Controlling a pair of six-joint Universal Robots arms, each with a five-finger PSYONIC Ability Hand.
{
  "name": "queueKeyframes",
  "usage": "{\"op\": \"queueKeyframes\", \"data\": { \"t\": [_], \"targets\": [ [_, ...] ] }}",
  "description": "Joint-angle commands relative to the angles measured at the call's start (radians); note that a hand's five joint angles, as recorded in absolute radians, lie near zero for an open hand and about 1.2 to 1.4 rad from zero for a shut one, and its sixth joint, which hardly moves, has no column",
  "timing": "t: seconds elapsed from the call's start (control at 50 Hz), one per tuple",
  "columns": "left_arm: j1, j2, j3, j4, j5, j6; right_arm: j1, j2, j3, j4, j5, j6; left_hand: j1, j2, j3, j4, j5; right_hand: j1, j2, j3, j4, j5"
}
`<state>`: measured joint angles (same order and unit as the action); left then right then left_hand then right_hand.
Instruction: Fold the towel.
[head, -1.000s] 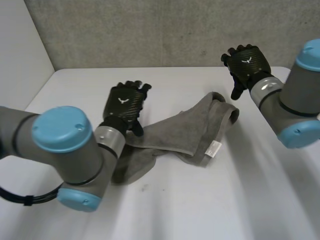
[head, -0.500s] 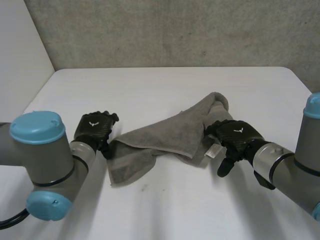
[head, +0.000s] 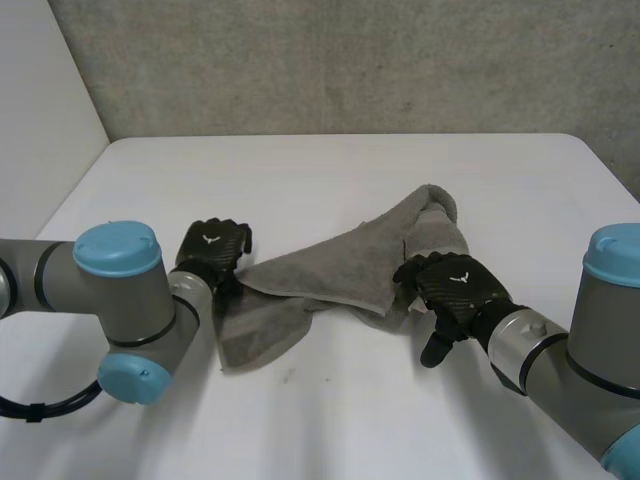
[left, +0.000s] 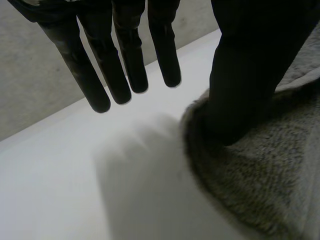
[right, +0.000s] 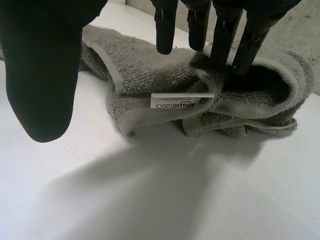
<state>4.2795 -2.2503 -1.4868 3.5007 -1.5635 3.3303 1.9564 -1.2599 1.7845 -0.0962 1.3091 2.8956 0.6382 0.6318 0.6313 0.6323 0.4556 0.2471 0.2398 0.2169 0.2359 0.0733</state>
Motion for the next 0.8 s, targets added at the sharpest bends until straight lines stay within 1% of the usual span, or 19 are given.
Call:
{"op": "queueKeyframes", "data": {
  "t": [0.02,0.1,0.12,0.14,0.26,0.32,0.36,0.38,0.4,0.42,0.46,0.48,0.52,0.58,0.62,0.7,0.74,0.78,0.8],
  "targets": [
    [-0.001,-0.011,0.003,0.014,0.066,0.0,0.004,0.042,0.001,-0.069,0.007,-0.01,0.414,0.42,0.421,0.42,0.422,0.043,0.051,0.074,0.055,0.043],
    [-0.001,-0.011,0.002,0.015,0.066,0.002,0.006,0.07,0.0,-0.114,0.018,-0.024,0.579,0.586,0.586,0.585,0.587,0.043,0.051,0.074,0.055,0.043],
    [-0.001,-0.011,0.0,0.015,0.065,0.002,0.006,0.082,-0.005,-0.132,0.024,-0.032,0.716,0.722,0.723,0.722,0.724,0.043,0.051,0.074,0.055,0.043],
    [-0.001,-0.008,-0.001,0.017,0.065,0.002,0.004,0.098,-0.01,-0.157,0.03,-0.039,0.758,0.764,0.764,0.764,0.766,0.043,0.051,0.074,0.055,0.043],
    [-0.001,0.001,-0.003,0.015,0.065,0.002,0.006,0.149,-0.031,-0.231,0.053,-0.062,0.758,0.764,0.765,0.764,0.766,0.055,0.062,0.085,0.066,0.054],
    [-0.001,0.014,-0.007,0.014,0.062,0.0,0.006,0.194,-0.057,-0.275,0.07,-0.087,0.758,0.764,0.765,0.764,0.766,0.175,0.183,0.206,0.187,0.175],
    [0.0,0.044,-0.013,0.012,0.06,-0.002,0.006,0.238,-0.092,-0.301,0.093,-0.107,0.758,0.764,0.765,0.764,0.766,0.362,0.37,0.393,0.374,0.362],
    [0.0,0.044,-0.013,0.012,0.06,-0.002,0.006,0.238,-0.093,-0.301,0.093,-0.107,0.758,0.764,0.765,0.764,0.766,0.363,0.371,0.394,0.375,0.363],
    [0.0,0.064,-0.023,0.012,0.059,-0.002,0.006,0.255,-0.111,-0.304,0.105,-0.116,0.758,0.764,0.765,0.764,0.766,0.546,0.554,0.577,0.558,0.546],
    [0.0,0.064,-0.023,0.012,0.059,-0.002,0.006,0.255,-0.111,-0.304,0.105,-0.116,0.758,0.764,0.765,0.764,0.766,0.548,0.556,0.579,0.56,0.548],
    [0.0,0.118,-0.044,0.012,0.06,-0.002,0.004,0.266,-0.14,-0.312,0.134,-0.13,0.758,0.764,0.765,0.764,0.766,1.109,1.116,1.139,1.12,1.108],
    [0.0,0.118,-0.044,0.012,0.06,-0.002,0.004,0.266,-0.14,-0.312,0.134,-0.13,0.758,0.764,0.765,0.764,0.766,1.112,1.119,1.142,1.123,1.111],
    [0.0,0.188,-0.065,0.011,0.059,-0.002,-0.008,0.243,-0.16,-0.333,0.165,-0.122,0.758,0.764,0.765,0.764,0.766,1.149,1.156,1.179,1.16,1.148],
    [0.003,0.227,-0.076,0.006,0.057,-0.002,-0.01,0.212,-0.168,-0.335,0.163,-0.118,0.758,0.764,0.765,0.764,0.766,1.149,1.156,1.179,1.16,1.148],
    [0.01,0.308,-0.092,-0.002,0.057,-0.002,-0.017,0.111,-0.178,-0.33,0.167,-0.105,0.758,0.764,0.765,0.764,0.766,1.149,1.156,1.179,1.16,1.148],
    [0.022,0.399,-0.115,-0.015,0.059,-0.002,-0.062,0.034,-0.195,-0.306,0.156,-0.075,0.758,0.764,0.765,0.764,0.766,1.149,1.156,1.179,1.16,1.148],
    [0.029,0.448,-0.122,-0.031,0.059,-0.002,-0.096,0.01,-0.212,-0.257,0.139,-0.056,0.758,0.764,0.765,0.764,0.766,1.149,1.156,1.179,1.16,1.148],
    [0.045,0.547,-0.127,-0.075,0.06,-0.002,-0.148,-0.038,-0.282,-0.107,0.076,0.005,0.758,0.764,0.765,0.764,0.766,1.149,1.156,1.179,1.16,1.148],
    [0.045,0.548,-0.127,-0.075,0.06,-0.002,-0.148,-0.038,-0.283,-0.106,0.076,0.005,0.758,0.764,0.765,0.764,0.766,1.149,1.156,1.179,1.16,1.148]
  ]
}}
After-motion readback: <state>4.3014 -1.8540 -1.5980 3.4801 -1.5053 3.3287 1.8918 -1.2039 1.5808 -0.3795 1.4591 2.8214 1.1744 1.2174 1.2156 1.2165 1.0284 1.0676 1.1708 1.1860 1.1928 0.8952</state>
